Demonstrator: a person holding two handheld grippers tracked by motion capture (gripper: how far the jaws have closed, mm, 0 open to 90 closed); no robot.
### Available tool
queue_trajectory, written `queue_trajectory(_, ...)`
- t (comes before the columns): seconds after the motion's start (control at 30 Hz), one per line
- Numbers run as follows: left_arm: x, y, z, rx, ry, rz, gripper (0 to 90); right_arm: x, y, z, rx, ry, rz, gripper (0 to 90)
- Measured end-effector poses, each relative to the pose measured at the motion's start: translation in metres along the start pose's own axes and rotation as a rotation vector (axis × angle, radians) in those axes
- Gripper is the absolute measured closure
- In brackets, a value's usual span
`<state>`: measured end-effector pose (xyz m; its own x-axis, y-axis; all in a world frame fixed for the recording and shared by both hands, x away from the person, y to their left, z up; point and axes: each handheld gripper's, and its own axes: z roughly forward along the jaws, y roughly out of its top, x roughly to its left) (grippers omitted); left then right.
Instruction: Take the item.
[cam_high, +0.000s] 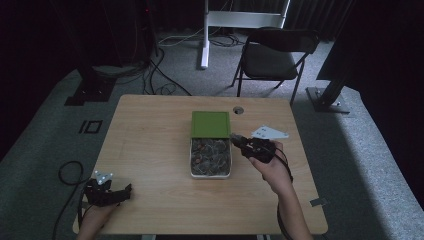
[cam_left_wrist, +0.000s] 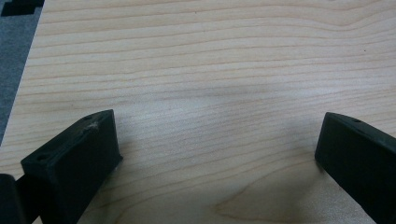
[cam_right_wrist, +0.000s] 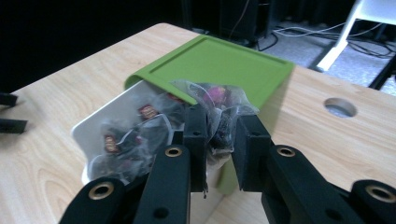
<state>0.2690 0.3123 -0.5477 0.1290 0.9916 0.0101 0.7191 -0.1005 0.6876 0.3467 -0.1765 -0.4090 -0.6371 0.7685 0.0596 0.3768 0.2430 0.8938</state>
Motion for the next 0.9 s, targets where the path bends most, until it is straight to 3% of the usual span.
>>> queue_trajectory(0.43, 0.0, 0.0, 0.0, 0.0, 0.0, 0.0, 0.2, -0.028, 0.004, -0.015, -0.019, -0.063, 0.023, 77.6)
queue_trajectory(0.9, 0.0, 0.0, 0.0, 0.0, 0.0, 0.0, 0.2, -0.067, -0.001, -0.029, -0.041, -0.145, 0.088, 77.6)
